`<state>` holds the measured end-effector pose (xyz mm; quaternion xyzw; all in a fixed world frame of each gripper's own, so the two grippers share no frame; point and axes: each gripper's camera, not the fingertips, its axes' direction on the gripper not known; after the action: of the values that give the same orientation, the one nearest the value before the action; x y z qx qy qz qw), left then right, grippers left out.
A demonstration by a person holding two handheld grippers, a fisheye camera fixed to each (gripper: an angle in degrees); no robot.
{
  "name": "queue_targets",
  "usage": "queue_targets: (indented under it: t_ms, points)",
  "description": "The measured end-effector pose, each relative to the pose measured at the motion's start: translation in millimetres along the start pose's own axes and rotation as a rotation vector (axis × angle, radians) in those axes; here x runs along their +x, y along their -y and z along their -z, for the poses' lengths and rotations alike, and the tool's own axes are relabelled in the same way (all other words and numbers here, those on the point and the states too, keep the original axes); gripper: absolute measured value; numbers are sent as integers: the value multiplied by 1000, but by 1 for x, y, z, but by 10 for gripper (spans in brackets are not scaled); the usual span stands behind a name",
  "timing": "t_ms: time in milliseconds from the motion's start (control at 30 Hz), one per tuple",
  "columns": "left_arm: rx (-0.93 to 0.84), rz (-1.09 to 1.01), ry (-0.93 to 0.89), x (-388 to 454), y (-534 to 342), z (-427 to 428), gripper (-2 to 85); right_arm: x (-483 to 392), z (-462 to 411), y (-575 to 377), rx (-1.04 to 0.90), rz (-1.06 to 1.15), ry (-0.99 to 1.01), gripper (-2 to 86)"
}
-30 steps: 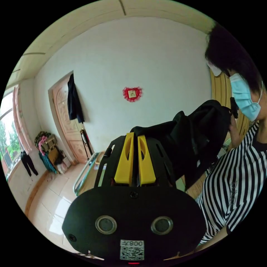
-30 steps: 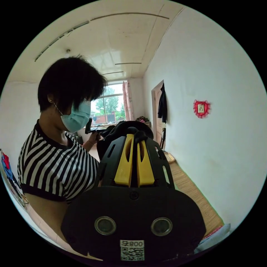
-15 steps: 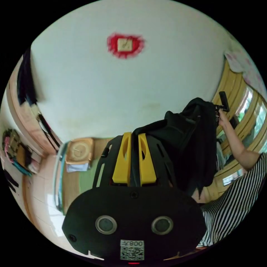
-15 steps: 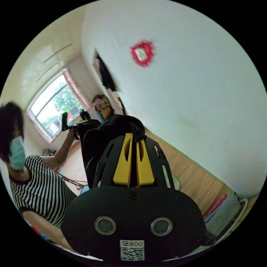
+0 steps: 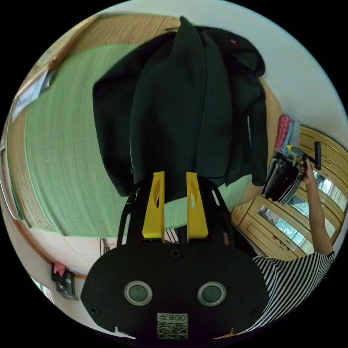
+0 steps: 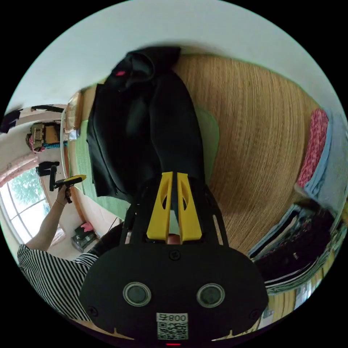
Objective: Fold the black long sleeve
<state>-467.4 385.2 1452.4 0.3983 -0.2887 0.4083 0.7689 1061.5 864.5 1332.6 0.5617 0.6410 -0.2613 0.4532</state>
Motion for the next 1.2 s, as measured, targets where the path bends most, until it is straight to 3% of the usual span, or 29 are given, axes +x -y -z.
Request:
queue_targets:
  t_ms: [133, 400, 567, 700, 1000, 1100, 1200]
  points:
    - [-72, 49, -9, -8, 45, 7, 125, 32, -46, 5, -66, -85, 24, 100]
    - [-128, 43, 167, -8, 143, 38, 129, 70, -97, 64, -163, -97, -135, 120]
    - [-162, 68, 278, -16, 201, 61, 101, 88, -122, 101, -217, -111, -135, 107]
    - [-162, 7, 298, -23, 223, 89, 42, 96, -118, 126, -230, -76, -112, 40]
    - [-20, -8, 149, -65, 233, 207, 7, 108, -59, 157, -195, 11, -122, 11]
    - [100, 7, 197, -94, 227, 287, 6, 110, -7, 167, -143, 73, -256, 13]
    - [319, 151, 306, -147, 213, 389, 7, 138, 62, 186, -49, 26, -395, 19]
